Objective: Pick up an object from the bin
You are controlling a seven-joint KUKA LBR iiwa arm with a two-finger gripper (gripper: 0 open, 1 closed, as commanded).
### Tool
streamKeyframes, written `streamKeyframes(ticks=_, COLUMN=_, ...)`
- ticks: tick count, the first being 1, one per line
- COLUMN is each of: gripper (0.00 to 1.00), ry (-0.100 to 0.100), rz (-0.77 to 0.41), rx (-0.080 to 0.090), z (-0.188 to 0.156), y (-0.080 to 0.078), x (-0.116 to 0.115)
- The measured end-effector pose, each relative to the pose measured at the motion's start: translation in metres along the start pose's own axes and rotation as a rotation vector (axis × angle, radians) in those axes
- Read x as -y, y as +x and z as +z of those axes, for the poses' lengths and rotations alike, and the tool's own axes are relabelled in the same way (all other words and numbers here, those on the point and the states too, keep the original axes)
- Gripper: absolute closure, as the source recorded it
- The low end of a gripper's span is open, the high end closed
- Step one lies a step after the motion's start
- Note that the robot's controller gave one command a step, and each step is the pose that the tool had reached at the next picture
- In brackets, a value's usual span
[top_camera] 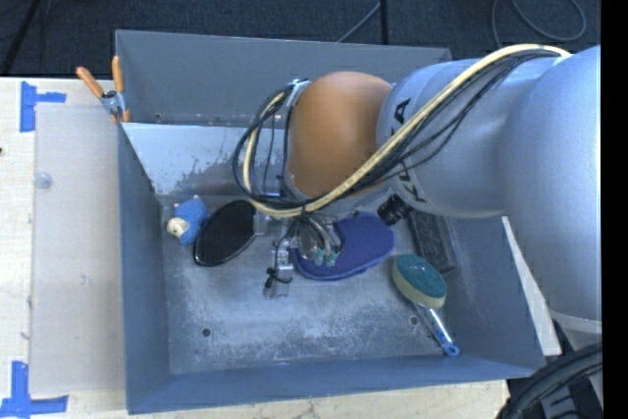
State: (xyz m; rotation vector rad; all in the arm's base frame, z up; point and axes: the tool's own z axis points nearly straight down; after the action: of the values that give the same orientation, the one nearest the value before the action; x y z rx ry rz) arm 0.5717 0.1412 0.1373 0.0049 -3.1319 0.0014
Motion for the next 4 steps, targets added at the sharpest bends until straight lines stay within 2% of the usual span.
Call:
streamKeyframes(ticks=1, gripper=0.0, ry=-0.001, rz=0.002, rx=0.007, z=-0.004, y=-0.002, x=0.0)
streamKeyframes(ticks=2, gripper=0.0, ry=-0.001, rz=0.051, rx=0.014, z=0.029, y=-0.025, x=-0.043)
streamKeyframes(ticks=3, gripper=0.0, ry=-0.014, rz=0.124, rx=0.024, z=0.049, y=-0.037, x=-0.069)
streamKeyframes(ticks=4, gripper=1.0, ry=-0.009, rz=-0.111, rx=0.028, z=0.059, y=-0.054, x=-0.061)
